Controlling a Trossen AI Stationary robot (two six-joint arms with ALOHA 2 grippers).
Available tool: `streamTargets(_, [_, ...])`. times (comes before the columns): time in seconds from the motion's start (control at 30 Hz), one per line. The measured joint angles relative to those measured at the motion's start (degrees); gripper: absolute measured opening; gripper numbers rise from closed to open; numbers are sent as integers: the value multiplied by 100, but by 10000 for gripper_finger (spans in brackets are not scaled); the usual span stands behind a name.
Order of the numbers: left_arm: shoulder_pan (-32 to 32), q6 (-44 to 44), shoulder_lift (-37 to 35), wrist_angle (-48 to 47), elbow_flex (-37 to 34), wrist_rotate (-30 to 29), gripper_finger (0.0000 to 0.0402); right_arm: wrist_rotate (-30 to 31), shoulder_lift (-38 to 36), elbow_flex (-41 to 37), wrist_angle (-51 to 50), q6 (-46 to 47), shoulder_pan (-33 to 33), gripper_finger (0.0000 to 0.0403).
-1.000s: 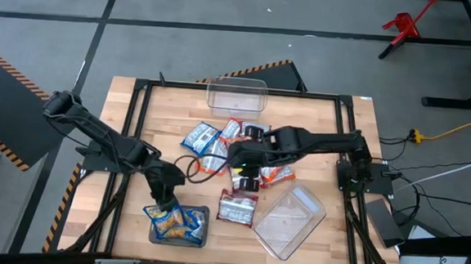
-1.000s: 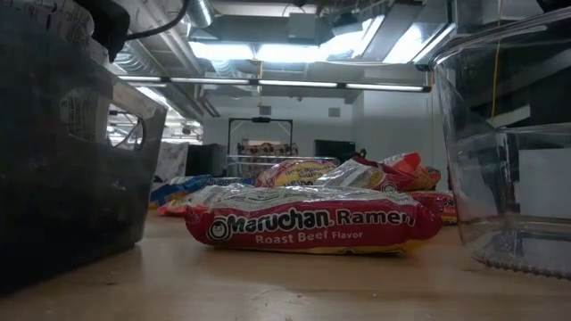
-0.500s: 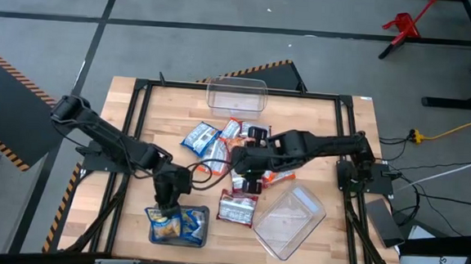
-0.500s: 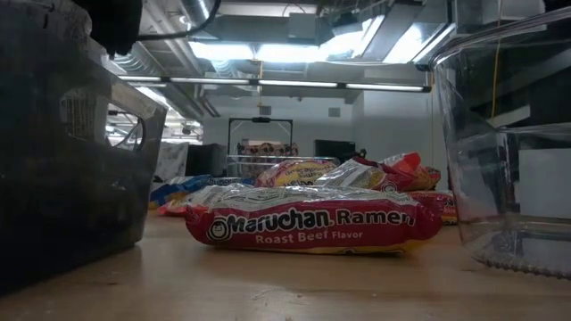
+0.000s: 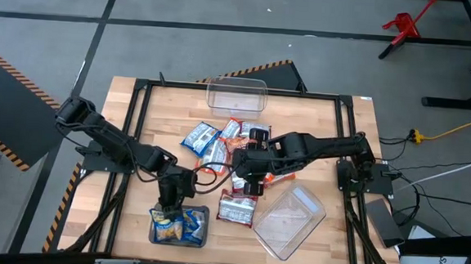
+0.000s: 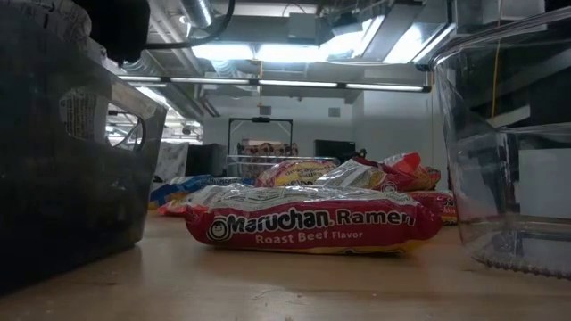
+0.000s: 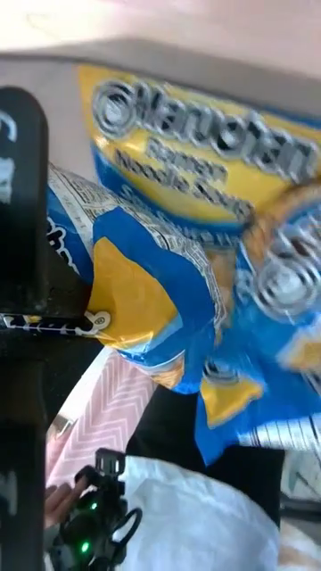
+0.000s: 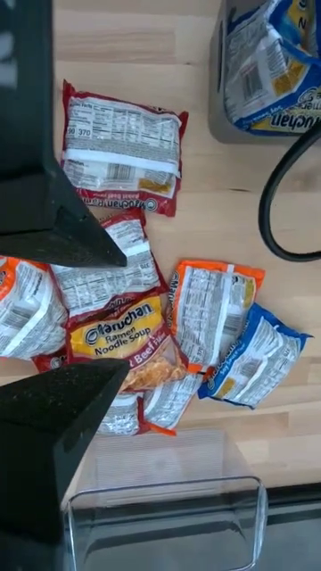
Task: Sort Maruchan noodles
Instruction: Put the blue noodle pack into the black bin
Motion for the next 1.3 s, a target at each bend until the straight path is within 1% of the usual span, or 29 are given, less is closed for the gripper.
streamTargets(0.07, [0, 116, 18, 31, 0, -42, 2, -4, 0, 0, -18, -9, 0, 163])
streamTargets(0.17, [-2, 273, 16, 147, 0, -29, 17, -155, 0, 0, -33, -86, 0, 163])
streamTargets(0.27, [0, 434, 16, 143, 0, 66, 42, -373, 0, 0, -33, -130, 0, 163])
streamTargets(0.43, [-2, 651, 14, 136, 0, 208, 87, -459, 0, 0, -33, -132, 0, 163])
streamTargets(0.5, [11, 612, 14, 130, 0, 349, 100, -491, 0, 0, -33, -132, 0, 163])
streamTargets(0.57, [58, 444, 10, 126, 0, 613, 107, -510, 0, 0, -30, -132, -4, 163])
streamTargets(0.63, [63, 328, -59, 119, 0, 737, 109, -585, 0, 0, -28, -135, -2, 163])
streamTargets(0.77, [68, 302, -219, 134, 0, 704, 110, -667, 2, 0, -13, -139, -2, 163])
streamTargets(0.93, [140, -5, -456, 148, -2, 691, 110, -659, 5, 0, 134, -141, -1, 163])
streamTargets(1.03, [138, -202, -685, 283, -2, 715, 110, -700, 5, 0, 487, -235, 36, 163])
streamTargets(1.17, [124, -617, -1140, 339, -2, 672, 109, -779, 8, 0, 1246, -344, 127, 163])
streamTargets(1.3, [120, -934, -1743, 348, -2, 340, 108, -895, 143, -2, 2125, -535, 246, 163])
